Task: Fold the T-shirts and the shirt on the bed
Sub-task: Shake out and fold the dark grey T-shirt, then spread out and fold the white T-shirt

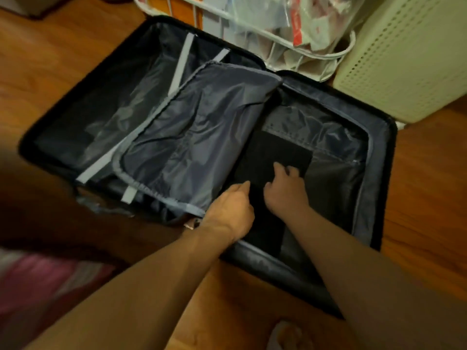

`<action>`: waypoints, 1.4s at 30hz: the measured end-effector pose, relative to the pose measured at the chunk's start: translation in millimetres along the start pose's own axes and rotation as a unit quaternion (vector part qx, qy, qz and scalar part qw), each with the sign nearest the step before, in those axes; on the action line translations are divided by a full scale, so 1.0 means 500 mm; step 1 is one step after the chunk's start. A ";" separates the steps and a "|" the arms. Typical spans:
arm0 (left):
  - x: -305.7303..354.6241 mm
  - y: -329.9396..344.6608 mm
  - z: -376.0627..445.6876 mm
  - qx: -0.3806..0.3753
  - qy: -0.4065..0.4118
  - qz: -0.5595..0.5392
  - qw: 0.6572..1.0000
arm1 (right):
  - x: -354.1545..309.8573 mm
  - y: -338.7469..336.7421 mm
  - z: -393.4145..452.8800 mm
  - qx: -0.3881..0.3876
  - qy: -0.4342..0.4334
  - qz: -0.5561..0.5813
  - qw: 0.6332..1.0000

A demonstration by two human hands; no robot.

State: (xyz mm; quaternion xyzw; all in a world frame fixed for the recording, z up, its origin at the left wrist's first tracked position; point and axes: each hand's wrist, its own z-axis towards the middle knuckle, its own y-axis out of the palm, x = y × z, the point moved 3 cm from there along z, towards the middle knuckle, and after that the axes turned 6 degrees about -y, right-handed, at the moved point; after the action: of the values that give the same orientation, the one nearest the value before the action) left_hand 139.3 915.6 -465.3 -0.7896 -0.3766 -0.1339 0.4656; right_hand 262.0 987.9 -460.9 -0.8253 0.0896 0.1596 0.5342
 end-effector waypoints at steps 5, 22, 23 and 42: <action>-0.046 -0.191 -0.314 0.022 -0.073 -0.072 0.995 | -0.207 -0.074 -0.297 -0.107 -0.093 0.000 0.990; -0.295 -0.538 -1.740 0.341 -0.448 -0.485 0.669 | -1.094 -0.241 -1.307 -0.375 -0.497 -0.144 0.769; -0.331 -0.508 -1.809 0.356 -0.460 -0.521 0.625 | -1.117 -0.209 -1.378 -0.392 -0.495 -0.140 0.763; -0.758 -0.293 -2.239 0.331 -0.543 -0.621 0.458 | -1.145 0.421 -1.966 -0.464 -0.634 -0.353 0.509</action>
State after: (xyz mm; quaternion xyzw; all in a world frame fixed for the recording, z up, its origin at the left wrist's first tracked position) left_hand -68.0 -157.0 8.5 -0.0463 -0.9600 0.2033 0.1870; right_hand -174.4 -7.1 -63.0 -0.5979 -0.6584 0.4572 0.0022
